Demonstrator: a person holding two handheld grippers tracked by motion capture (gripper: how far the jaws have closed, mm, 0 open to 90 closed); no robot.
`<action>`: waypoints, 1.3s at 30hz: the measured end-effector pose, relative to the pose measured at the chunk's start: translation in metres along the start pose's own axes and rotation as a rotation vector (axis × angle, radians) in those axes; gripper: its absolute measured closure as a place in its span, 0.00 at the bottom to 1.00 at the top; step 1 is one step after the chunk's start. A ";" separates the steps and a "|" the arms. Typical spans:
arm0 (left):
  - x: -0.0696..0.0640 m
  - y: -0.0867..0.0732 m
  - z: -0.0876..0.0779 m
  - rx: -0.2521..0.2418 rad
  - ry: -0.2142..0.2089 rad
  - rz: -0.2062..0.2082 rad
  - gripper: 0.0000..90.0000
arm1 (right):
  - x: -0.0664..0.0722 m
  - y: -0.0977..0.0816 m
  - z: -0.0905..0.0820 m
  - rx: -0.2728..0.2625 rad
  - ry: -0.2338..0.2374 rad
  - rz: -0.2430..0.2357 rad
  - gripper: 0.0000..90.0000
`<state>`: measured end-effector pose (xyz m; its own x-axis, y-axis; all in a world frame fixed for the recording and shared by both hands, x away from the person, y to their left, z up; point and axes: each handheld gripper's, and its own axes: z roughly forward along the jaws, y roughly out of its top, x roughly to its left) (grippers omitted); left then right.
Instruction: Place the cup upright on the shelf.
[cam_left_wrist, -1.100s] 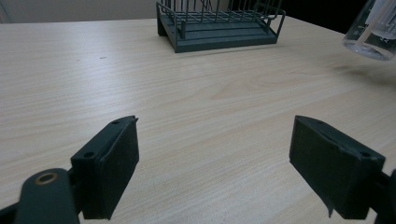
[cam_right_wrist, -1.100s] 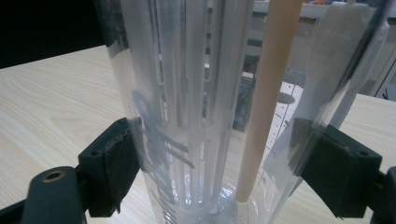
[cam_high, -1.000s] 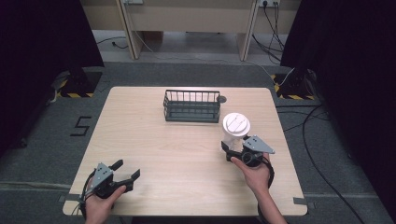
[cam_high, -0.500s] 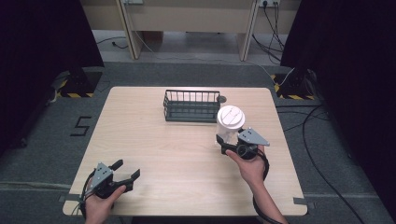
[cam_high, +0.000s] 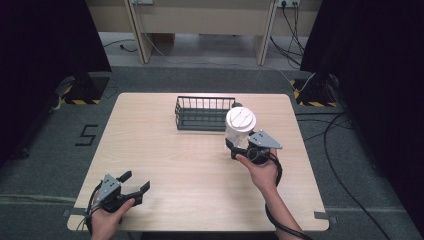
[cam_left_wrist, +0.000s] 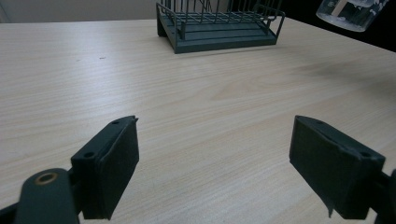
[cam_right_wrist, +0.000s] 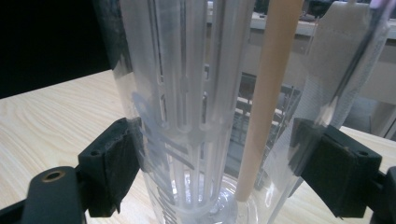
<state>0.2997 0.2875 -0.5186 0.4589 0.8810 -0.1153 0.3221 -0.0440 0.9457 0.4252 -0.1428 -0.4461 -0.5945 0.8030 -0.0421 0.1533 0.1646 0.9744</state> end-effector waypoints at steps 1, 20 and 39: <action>0.000 0.000 0.000 0.000 0.000 0.001 0.17 | 0.000 0.001 0.001 -0.001 0.002 -0.003 0.21; 0.000 0.000 0.001 -0.001 -0.002 0.001 0.17 | 0.005 0.021 0.027 -0.011 0.018 -0.015 0.21; 0.000 0.000 0.001 -0.002 -0.002 0.000 0.17 | 0.000 0.035 0.042 -0.012 0.007 -0.013 0.21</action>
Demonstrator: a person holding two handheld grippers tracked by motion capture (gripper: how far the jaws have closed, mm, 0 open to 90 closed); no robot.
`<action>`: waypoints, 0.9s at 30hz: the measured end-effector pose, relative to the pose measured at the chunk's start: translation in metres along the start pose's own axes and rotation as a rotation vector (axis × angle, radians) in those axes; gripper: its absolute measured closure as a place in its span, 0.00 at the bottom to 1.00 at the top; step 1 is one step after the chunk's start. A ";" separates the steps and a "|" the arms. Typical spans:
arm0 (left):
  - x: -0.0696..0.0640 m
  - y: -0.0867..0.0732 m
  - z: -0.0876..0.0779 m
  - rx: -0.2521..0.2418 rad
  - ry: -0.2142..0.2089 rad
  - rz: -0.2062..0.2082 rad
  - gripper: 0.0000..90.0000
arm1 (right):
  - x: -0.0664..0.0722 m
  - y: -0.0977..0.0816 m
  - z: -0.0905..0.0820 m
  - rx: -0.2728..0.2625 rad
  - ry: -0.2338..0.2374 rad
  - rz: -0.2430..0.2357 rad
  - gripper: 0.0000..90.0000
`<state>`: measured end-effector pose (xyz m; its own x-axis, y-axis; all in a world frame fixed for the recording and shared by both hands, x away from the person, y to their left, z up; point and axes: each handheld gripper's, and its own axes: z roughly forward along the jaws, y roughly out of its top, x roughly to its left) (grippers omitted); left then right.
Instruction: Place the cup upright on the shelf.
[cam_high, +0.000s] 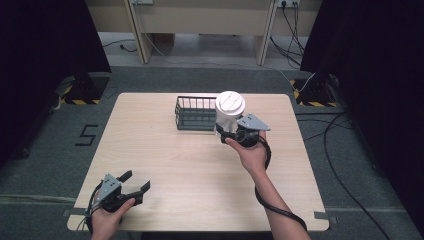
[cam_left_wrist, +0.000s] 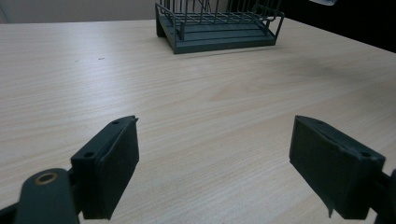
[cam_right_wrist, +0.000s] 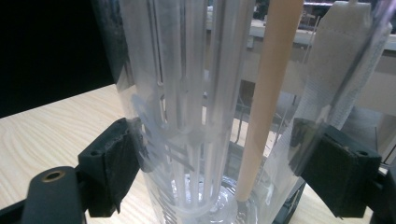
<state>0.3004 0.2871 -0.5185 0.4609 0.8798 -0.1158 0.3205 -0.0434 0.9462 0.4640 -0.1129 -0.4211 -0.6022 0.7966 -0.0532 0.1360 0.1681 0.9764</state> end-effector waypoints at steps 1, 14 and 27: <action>0.000 0.000 0.000 0.000 0.000 0.000 0.17 | 0.000 0.001 0.001 0.002 -0.001 0.001 0.21; 0.000 0.000 0.001 -0.001 -0.002 -0.003 0.17 | -0.007 0.008 0.013 0.015 -0.017 0.002 0.21; 0.000 0.000 0.001 -0.003 -0.005 -0.008 0.17 | -0.011 0.027 0.031 0.010 -0.023 -0.002 0.21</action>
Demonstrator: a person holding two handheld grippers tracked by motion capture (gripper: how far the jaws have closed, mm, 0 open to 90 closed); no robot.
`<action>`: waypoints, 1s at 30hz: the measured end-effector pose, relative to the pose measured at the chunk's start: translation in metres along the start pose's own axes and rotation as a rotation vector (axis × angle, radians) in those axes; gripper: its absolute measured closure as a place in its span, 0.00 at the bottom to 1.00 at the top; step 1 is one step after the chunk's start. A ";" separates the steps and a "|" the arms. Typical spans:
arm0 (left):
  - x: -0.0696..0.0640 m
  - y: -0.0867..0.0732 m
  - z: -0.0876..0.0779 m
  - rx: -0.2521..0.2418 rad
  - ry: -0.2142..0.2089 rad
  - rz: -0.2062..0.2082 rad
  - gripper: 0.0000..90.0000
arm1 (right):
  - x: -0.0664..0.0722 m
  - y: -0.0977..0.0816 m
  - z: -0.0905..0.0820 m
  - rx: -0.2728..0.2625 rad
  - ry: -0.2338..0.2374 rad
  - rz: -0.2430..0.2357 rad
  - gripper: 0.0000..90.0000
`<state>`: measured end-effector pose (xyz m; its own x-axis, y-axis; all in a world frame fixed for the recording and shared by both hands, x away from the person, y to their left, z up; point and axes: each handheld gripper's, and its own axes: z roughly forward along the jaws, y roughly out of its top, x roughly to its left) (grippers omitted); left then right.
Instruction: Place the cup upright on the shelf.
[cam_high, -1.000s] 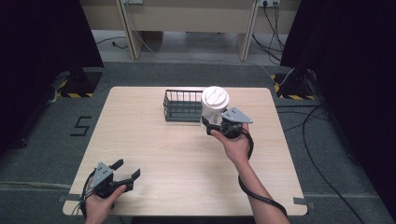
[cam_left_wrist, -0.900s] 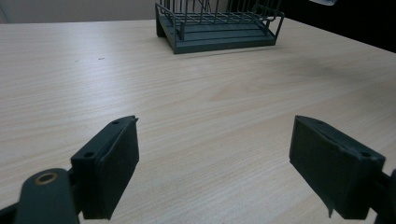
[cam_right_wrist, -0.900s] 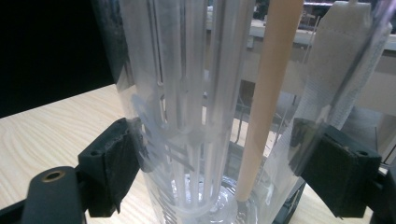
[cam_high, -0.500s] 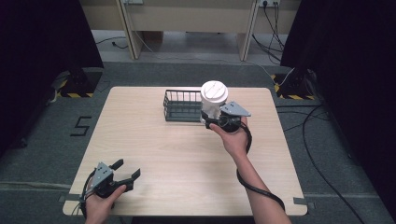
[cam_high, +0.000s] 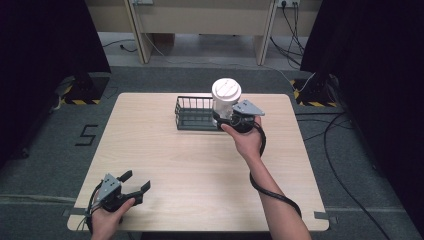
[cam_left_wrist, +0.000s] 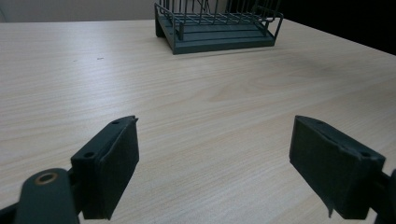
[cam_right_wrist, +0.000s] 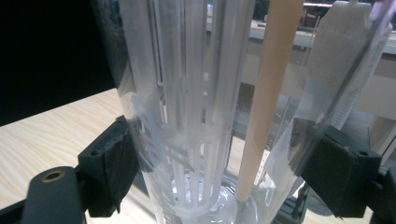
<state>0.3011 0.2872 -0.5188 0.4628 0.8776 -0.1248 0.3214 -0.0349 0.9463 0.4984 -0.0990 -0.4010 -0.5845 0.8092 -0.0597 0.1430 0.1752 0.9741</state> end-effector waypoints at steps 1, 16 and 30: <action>0.000 0.000 0.000 -0.001 0.000 0.000 0.17 | 0.000 0.002 0.001 0.001 0.002 0.000 0.21; -0.001 0.000 0.000 -0.001 -0.008 0.003 0.17 | -0.003 0.008 0.026 0.010 -0.003 0.028 0.21; 0.000 0.000 0.000 -0.002 -0.007 -0.003 0.17 | -0.011 0.019 0.049 0.023 -0.024 0.043 0.21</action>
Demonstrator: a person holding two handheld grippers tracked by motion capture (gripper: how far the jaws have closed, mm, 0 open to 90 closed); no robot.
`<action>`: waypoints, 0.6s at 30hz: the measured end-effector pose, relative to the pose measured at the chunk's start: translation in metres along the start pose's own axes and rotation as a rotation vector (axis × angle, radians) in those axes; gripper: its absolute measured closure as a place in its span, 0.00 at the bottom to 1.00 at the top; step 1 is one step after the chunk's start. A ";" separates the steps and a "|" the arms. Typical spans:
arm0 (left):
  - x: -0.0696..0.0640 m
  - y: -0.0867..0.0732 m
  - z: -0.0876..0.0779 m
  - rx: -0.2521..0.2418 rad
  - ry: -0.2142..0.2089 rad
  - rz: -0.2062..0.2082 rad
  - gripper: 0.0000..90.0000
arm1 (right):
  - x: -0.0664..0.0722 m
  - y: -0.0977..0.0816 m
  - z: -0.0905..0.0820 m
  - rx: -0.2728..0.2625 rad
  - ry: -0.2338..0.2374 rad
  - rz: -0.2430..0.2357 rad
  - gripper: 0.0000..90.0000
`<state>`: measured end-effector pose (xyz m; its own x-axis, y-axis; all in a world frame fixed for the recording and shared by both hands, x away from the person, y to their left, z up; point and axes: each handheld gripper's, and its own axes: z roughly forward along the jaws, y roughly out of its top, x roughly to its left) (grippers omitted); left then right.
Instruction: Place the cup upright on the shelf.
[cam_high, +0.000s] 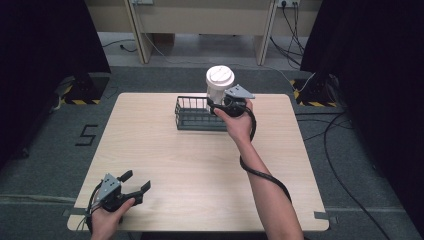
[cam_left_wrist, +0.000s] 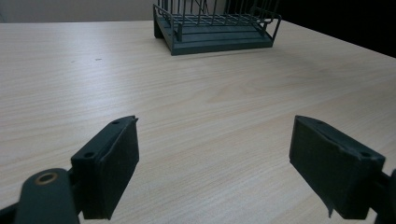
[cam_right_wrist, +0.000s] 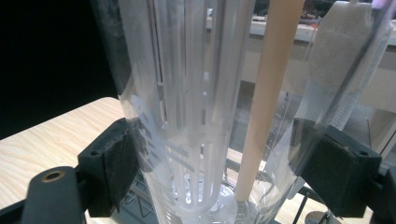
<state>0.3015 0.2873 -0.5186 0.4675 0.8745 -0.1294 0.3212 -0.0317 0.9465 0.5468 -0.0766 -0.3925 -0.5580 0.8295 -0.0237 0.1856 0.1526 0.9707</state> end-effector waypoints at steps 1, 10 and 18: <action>0.000 0.000 0.000 0.000 0.000 0.000 0.17 | 0.000 0.000 0.002 0.003 -0.002 -0.001 0.21; 0.000 0.000 0.000 -0.001 -0.001 -0.002 0.17 | 0.002 0.007 0.017 0.020 -0.007 0.000 0.21; 0.000 0.000 0.001 -0.003 -0.004 -0.008 0.17 | 0.004 0.006 0.032 0.038 -0.012 0.010 0.21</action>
<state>0.3022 0.2873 -0.5186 0.4686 0.8726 -0.1379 0.3222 -0.0235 0.9464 0.5714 -0.0556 -0.3944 -0.5467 0.8371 -0.0174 0.2220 0.1650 0.9610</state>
